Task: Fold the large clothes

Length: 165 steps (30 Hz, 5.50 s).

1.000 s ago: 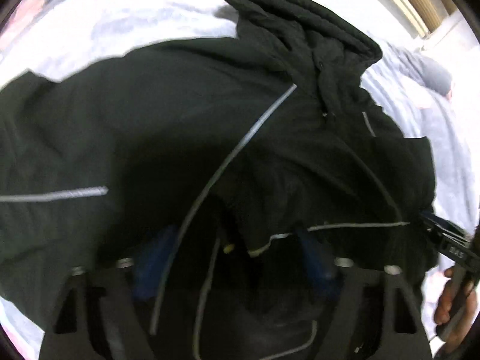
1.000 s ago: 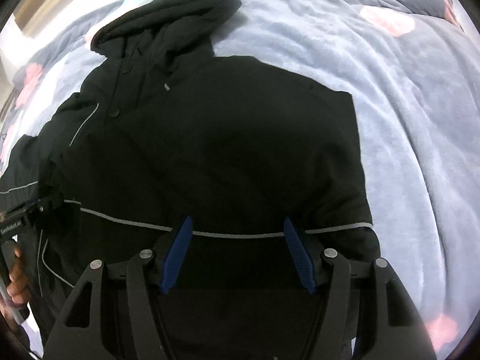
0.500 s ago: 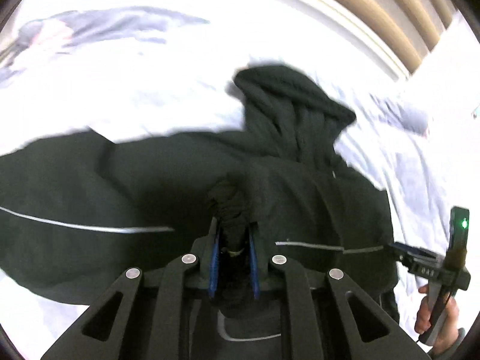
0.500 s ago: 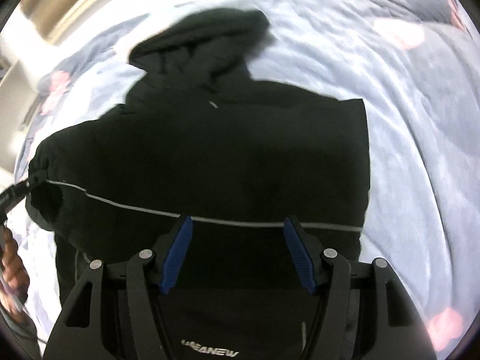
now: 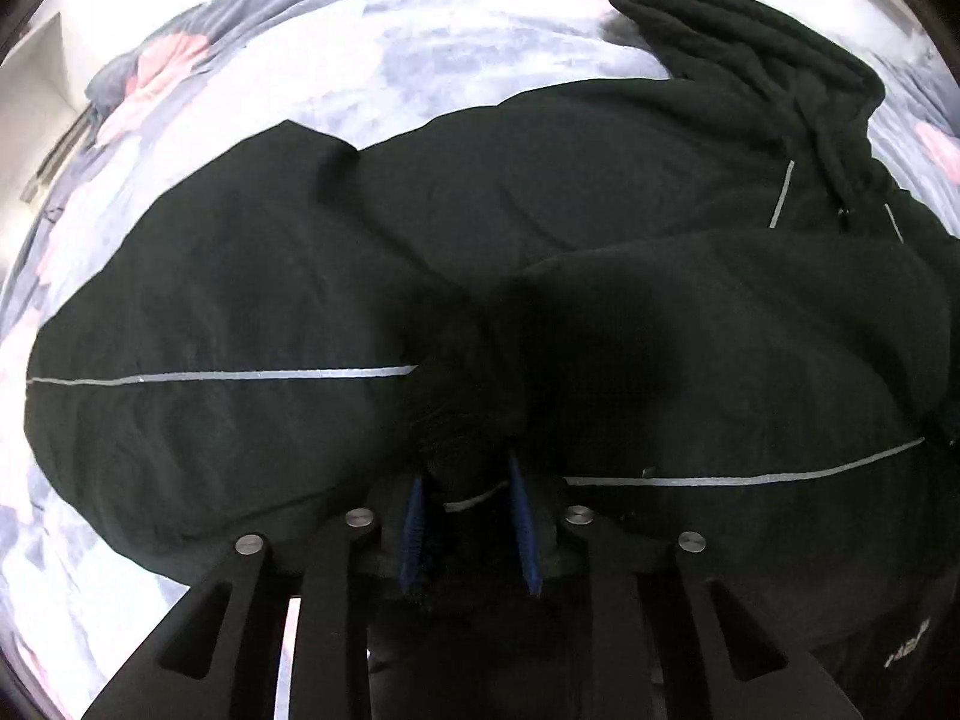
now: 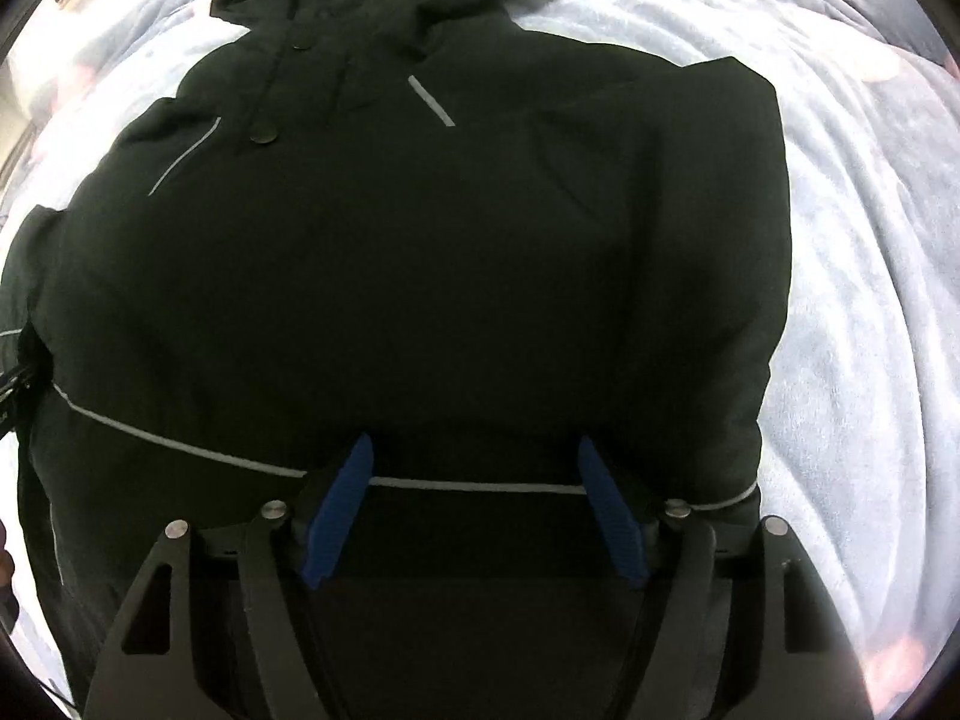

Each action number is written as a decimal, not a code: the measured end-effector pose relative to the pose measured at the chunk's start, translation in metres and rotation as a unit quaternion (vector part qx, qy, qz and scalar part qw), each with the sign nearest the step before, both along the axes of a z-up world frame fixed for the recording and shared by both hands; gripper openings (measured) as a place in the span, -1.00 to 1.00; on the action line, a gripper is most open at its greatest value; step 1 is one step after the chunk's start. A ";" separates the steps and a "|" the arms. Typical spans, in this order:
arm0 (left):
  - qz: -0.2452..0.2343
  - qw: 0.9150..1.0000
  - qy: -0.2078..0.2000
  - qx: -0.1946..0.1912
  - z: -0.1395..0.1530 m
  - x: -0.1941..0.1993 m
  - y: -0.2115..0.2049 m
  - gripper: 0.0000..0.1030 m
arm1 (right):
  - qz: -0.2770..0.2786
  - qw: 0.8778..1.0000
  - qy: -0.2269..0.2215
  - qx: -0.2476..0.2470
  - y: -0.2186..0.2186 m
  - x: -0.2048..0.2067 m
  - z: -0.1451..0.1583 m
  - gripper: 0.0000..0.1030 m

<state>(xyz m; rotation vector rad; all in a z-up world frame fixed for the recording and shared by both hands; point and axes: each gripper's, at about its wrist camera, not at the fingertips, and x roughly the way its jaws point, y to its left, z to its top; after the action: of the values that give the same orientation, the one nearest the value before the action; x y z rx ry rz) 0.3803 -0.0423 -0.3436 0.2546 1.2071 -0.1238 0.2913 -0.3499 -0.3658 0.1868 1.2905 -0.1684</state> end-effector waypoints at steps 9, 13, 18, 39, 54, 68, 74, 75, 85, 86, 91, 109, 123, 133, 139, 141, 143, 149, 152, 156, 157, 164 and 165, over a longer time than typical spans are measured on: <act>0.045 0.993 -0.066 -0.091 0.078 -0.013 0.026 -0.12 | -0.019 0.997 -0.078 0.018 -0.028 -0.004 0.071 0.43; 0.011 0.987 -0.067 -0.145 0.092 -0.009 0.000 0.10 | -0.037 0.996 -0.087 0.003 -0.051 0.024 0.072 0.43; -0.021 0.988 0.007 -0.155 0.038 0.004 -0.045 0.10 | -0.049 0.998 -0.026 -0.005 -0.066 0.060 0.016 0.43; -0.026 0.989 0.051 -0.133 0.009 -0.042 -0.033 0.11 | -0.020 1.000 -0.006 -0.012 -0.033 -0.075 0.020 0.46; 0.030 0.987 0.027 -0.157 0.076 -0.100 0.029 0.12 | -0.060 0.996 -0.012 0.065 -0.016 -0.128 0.076 0.50; 0.205 0.965 -0.029 -0.163 0.135 -0.160 0.260 0.20 | -0.046 0.995 -0.036 0.081 0.077 -0.200 0.119 0.50; 0.273 0.940 -0.058 -0.195 0.134 -0.116 0.358 0.39 | -0.052 0.997 -0.011 0.064 0.112 -0.191 0.108 0.50; 0.282 0.936 -0.057 -0.203 0.129 -0.102 0.369 0.42 | -0.054 0.997 -0.006 0.059 0.116 -0.189 0.106 0.50; 0.343 0.907 -0.035 -0.241 0.039 0.022 0.445 0.43 | -0.067 0.996 0.048 0.030 0.142 -0.167 0.084 0.50; 0.351 0.903 -0.034 -0.243 0.029 0.031 0.451 0.43 | -0.069 0.996 0.055 0.030 0.144 -0.165 0.082 0.50; 0.369 0.889 -0.031 -0.270 -0.009 0.055 0.470 0.48 | -0.065 0.994 0.079 0.025 0.156 -0.153 0.071 0.50; 0.282 0.909 -0.117 -0.282 0.047 0.045 0.447 -0.66 | -0.013 0.997 0.073 0.038 0.192 -0.133 0.071 0.50; 0.065 0.931 -0.200 -0.298 0.192 -0.022 0.287 -0.76 | -0.018 0.996 0.018 0.087 0.154 -0.146 0.094 0.50; -0.091 0.932 -0.155 -0.315 0.213 -0.056 0.096 -0.77 | -0.050 0.994 -0.010 0.096 0.095 -0.172 0.096 0.50; -0.157 0.929 -0.098 -0.320 0.187 -0.068 -0.010 -0.77 | -0.074 0.991 -0.009 0.108 0.055 -0.177 0.085 0.50; -0.174 0.930 -0.073 -0.315 0.170 -0.069 -0.044 -0.77 | -0.078 0.990 -0.005 0.114 0.045 -0.173 0.078 0.50; -0.183 0.935 -0.046 -0.299 0.142 -0.067 -0.074 -0.77 | -0.078 0.990 -0.001 0.119 0.038 -0.169 0.071 0.50; -0.185 0.948 0.049 -0.255 0.054 -0.062 -0.119 -0.74 | -0.059 0.993 0.003 0.107 0.027 -0.146 0.062 0.50; -0.183 0.942 0.087 -0.267 0.031 -0.062 -0.119 -0.68 | -0.047 0.994 -0.006 0.099 0.024 -0.130 0.065 0.50; -0.194 0.923 0.121 -0.308 0.027 -0.064 -0.112 -0.22 | -0.034 0.993 -0.027 0.107 0.024 -0.103 0.072 0.50; -0.194 0.912 0.142 -0.334 0.026 -0.064 -0.109 -0.10 | -0.031 0.993 -0.034 0.109 0.024 -0.095 0.075 0.50; -0.179 0.917 0.130 -0.333 0.054 -0.083 -0.070 0.16 | -0.013 0.990 -0.059 0.130 0.041 -0.049 0.083 0.50; -0.173 0.921 0.125 -0.325 0.057 -0.084 -0.063 0.17 | -0.012 0.989 -0.058 0.137 0.045 -0.043 0.080 0.50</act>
<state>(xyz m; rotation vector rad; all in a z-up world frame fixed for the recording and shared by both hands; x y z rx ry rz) 0.2966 -0.1056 -0.2866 -0.1407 1.2950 -0.8728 0.2479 -0.3052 -0.2861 0.4413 1.1927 0.0005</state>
